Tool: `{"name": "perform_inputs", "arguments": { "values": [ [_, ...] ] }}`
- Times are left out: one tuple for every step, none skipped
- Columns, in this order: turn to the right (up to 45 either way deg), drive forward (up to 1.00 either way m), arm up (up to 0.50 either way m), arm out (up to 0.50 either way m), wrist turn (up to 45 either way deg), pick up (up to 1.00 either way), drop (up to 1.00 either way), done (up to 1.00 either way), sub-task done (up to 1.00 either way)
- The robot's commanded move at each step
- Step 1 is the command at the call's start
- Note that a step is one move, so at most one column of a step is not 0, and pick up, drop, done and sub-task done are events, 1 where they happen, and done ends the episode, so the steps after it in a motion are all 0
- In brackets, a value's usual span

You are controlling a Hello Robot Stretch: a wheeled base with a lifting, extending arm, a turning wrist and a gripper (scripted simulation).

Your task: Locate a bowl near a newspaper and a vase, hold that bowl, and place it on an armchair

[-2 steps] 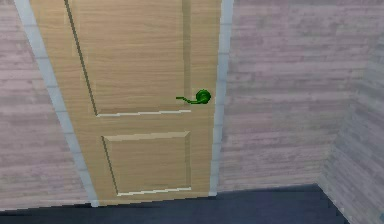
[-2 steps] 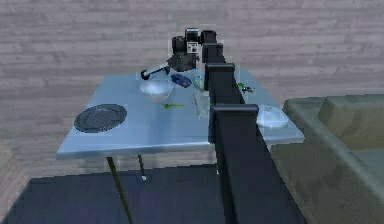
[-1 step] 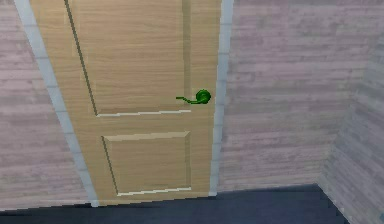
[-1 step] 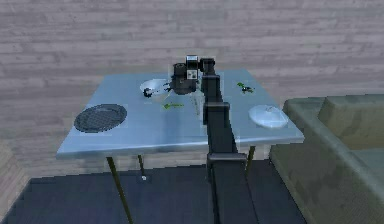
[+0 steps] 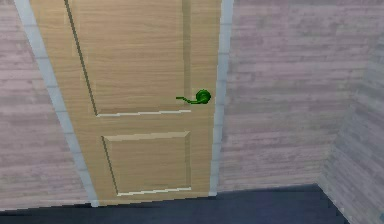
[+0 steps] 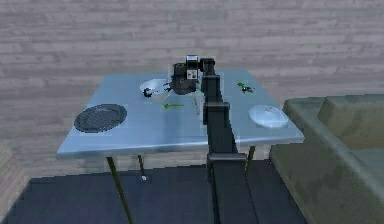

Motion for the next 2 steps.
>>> {"name": "perform_inputs", "arguments": {
  "values": [
    [0.0,0.0,0.08,0.0,0.0,0.0,0.0,0.0,0.0],
    [0.0,0.0,0.0,0.0,-45.0,0.0,0.0,0.0,0.0]
  ]
}}
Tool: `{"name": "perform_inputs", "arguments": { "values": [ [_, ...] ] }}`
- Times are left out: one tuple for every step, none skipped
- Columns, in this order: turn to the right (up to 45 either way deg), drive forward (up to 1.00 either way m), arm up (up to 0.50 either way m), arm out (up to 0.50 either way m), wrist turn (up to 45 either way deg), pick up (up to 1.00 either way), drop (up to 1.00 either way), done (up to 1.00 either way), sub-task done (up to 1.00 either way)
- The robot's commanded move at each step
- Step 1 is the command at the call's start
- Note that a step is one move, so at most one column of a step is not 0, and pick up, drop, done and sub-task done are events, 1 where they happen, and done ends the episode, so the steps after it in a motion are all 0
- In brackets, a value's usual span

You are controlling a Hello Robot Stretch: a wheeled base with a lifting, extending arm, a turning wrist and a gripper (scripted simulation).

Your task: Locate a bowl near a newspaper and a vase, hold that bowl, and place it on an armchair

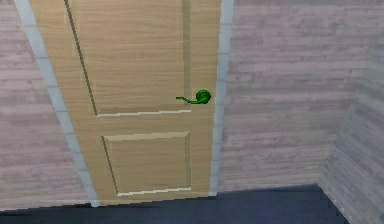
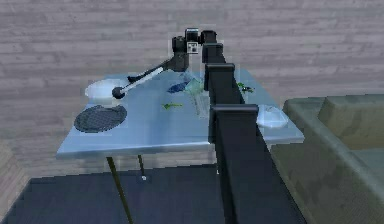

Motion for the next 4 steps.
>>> {"name": "perform_inputs", "arguments": {
  "values": [
    [0.0,0.0,0.0,0.0,-45.0,0.0,0.0,0.0,0.0],
    [0.0,0.0,0.0,0.0,-6.0,0.0,0.0,0.0,0.0],
    [0.0,0.0,0.0,-0.48,0.0,0.0,0.0,0.0,0.0],
    [-45.0,0.0,0.0,0.0,0.0,0.0,0.0,0.0,0.0]
  ]
}}
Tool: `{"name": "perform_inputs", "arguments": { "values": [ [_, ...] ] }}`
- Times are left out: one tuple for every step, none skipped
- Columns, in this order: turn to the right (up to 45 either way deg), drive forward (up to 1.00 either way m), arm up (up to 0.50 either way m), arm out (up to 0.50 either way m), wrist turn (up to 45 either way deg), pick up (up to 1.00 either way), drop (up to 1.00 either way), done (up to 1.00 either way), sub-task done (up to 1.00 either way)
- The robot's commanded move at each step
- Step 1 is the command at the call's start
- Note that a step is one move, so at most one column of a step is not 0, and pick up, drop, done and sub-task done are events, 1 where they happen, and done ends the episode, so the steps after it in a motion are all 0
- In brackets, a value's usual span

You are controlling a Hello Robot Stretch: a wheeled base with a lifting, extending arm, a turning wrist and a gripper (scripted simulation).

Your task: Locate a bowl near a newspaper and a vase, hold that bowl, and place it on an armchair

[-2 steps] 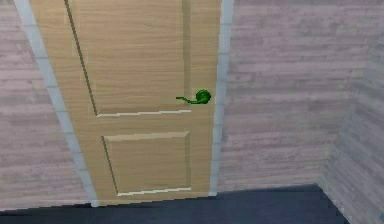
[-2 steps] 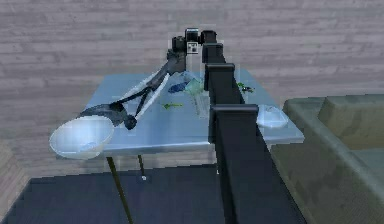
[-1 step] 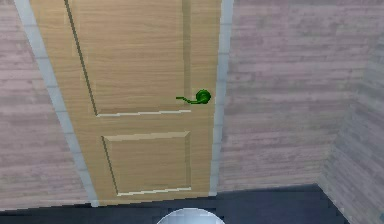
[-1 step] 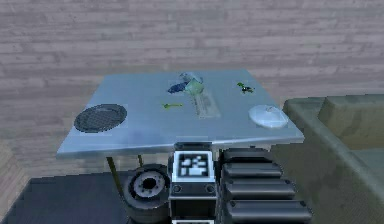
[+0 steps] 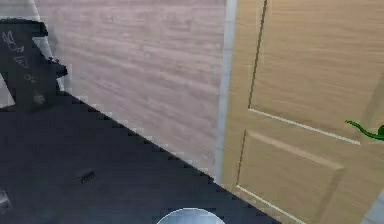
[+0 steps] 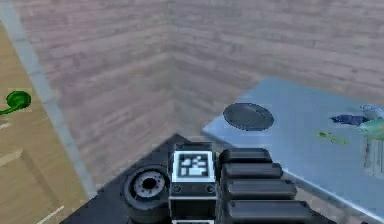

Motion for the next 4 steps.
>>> {"name": "perform_inputs", "arguments": {
  "values": [
    [-45.0,0.0,0.0,0.0,0.0,0.0,0.0,0.0,0.0],
    [-45.0,0.0,0.0,0.0,0.0,0.0,0.0,0.0,0.0],
    [-39.0,0.0,0.0,0.0,0.0,0.0,0.0,0.0,0.0],
    [0.0,1.0,0.0,0.0,0.0,0.0,0.0,0.0,0.0]
  ]
}}
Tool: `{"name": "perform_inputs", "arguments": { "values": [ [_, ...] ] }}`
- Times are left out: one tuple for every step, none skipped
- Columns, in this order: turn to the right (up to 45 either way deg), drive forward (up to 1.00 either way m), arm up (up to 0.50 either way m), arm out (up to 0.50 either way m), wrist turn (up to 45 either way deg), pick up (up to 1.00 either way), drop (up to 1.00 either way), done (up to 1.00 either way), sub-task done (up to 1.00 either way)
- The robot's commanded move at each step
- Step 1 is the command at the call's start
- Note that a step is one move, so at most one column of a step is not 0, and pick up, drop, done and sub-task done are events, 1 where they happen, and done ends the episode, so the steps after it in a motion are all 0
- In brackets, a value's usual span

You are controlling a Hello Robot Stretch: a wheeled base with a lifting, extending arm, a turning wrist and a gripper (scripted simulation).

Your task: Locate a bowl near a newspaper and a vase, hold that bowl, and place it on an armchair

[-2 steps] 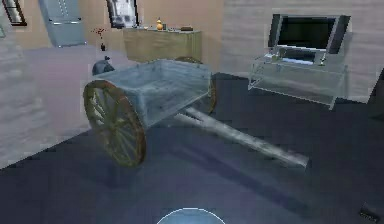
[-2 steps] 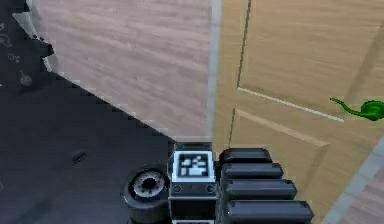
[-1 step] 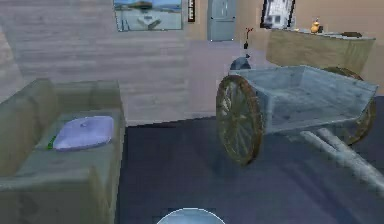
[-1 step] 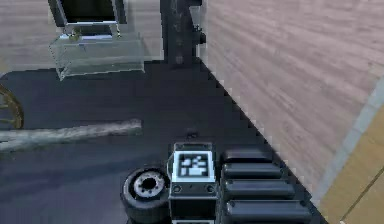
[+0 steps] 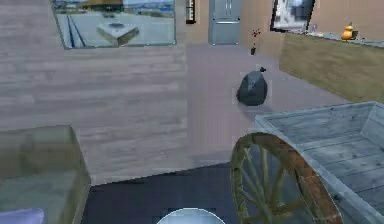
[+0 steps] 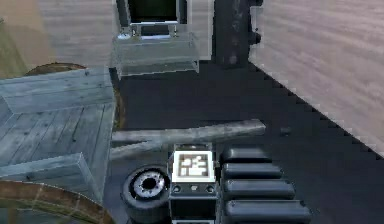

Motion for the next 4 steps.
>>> {"name": "perform_inputs", "arguments": {
  "values": [
    [0.0,1.0,0.0,0.0,0.0,0.0,0.0,0.0,0.0],
    [-18.0,0.0,0.0,0.0,0.0,0.0,0.0,0.0,0.0],
    [0.0,0.15,0.0,0.0,0.0,0.0,0.0,0.0,0.0],
    [45.0,0.0,0.0,0.0,0.0,0.0,0.0,0.0,0.0]
  ]
}}
